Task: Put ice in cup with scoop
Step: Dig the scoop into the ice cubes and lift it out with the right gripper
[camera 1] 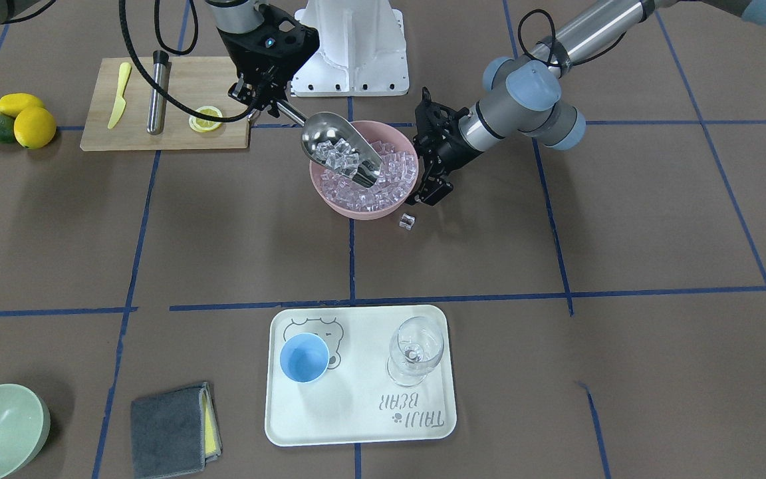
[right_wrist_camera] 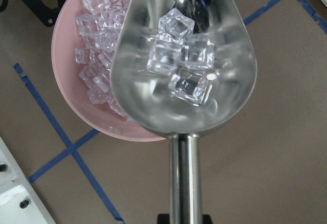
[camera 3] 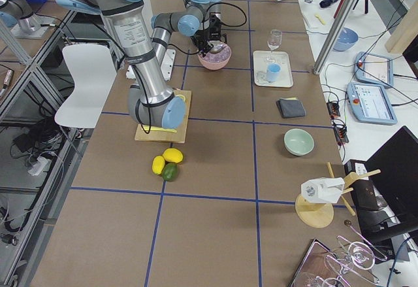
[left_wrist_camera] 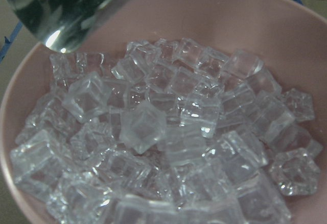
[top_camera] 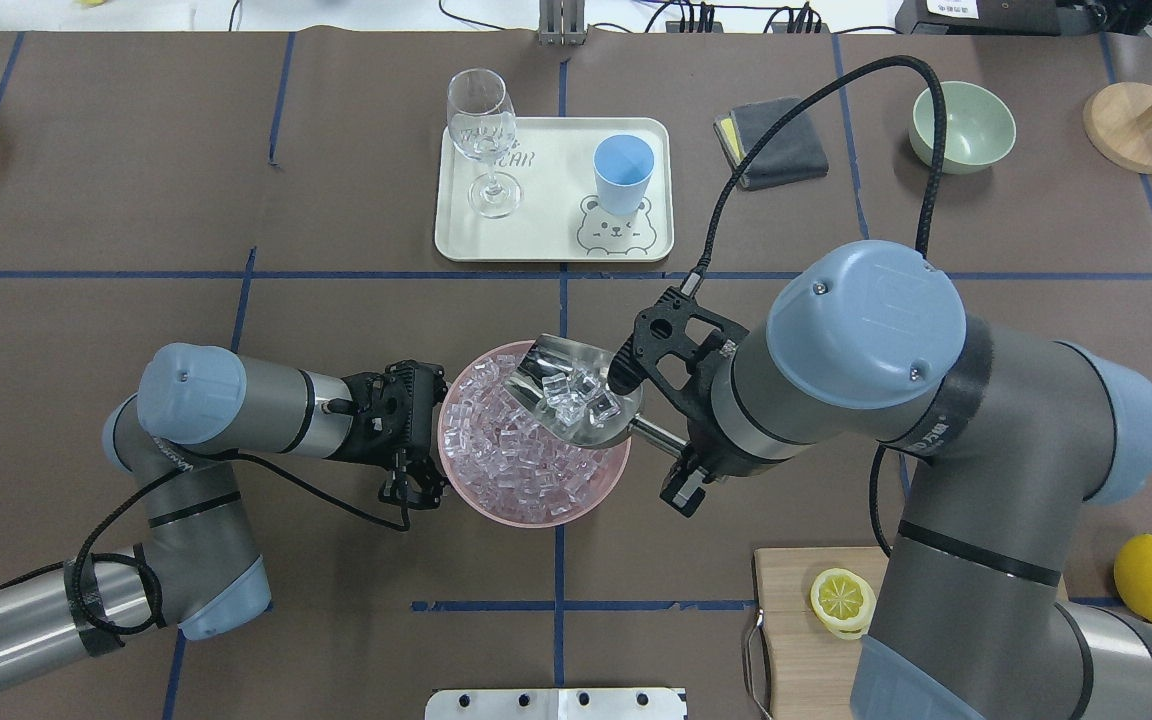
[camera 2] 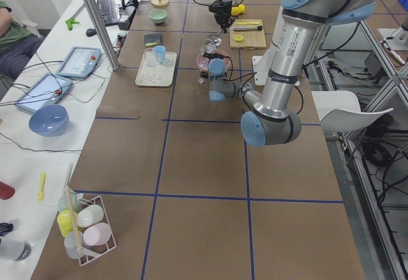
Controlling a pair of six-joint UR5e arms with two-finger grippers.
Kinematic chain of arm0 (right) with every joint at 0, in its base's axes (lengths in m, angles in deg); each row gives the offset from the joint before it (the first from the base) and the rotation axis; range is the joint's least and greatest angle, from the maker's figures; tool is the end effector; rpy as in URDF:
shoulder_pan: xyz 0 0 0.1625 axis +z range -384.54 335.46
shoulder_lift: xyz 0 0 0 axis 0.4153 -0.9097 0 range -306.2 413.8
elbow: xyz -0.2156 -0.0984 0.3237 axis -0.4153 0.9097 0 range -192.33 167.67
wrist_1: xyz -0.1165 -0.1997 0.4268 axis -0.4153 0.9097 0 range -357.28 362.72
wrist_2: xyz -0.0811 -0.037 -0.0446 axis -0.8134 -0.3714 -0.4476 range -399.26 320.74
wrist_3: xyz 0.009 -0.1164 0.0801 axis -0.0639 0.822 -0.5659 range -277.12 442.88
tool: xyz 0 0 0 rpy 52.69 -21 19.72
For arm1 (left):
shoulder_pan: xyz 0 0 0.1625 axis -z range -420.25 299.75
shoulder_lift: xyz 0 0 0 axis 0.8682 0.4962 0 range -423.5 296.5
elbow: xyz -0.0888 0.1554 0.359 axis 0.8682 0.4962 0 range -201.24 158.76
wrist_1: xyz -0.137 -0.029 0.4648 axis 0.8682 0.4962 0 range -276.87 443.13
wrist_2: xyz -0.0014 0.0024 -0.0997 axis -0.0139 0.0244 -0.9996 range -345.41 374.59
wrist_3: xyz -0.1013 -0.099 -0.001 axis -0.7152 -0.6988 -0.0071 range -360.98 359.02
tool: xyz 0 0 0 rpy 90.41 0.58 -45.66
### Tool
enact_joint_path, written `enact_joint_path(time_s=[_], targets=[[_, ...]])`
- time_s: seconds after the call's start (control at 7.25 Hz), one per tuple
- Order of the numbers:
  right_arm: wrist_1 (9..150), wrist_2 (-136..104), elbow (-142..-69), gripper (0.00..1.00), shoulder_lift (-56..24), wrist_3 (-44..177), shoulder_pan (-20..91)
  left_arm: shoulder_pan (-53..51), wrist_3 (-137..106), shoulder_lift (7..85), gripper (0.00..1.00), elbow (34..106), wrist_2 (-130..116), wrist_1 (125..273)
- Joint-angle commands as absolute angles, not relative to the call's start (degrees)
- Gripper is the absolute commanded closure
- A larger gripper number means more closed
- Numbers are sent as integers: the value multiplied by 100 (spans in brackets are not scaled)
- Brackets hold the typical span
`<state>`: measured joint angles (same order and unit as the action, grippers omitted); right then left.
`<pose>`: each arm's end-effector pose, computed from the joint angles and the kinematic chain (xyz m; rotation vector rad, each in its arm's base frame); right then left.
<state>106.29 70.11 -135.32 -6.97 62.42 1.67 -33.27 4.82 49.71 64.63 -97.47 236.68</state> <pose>-0.4819 -0.3334 0.1130 0.4240 -0.8254 -0.8465 0.6251 -0.4081 0.2965 1.1903 1.0389 1.2397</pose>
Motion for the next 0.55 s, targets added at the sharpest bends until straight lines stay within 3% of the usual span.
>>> enact_joint_path(time_s=[0.0,0.41], targets=[[10423,7051,-13607,100,-729,5986,348,-3327,482,4971,0,6462,-9747,23667],[10458,7078,-13581,100,-703,5310,796,-3327,482,4971,0,6462,-9747,23667]])
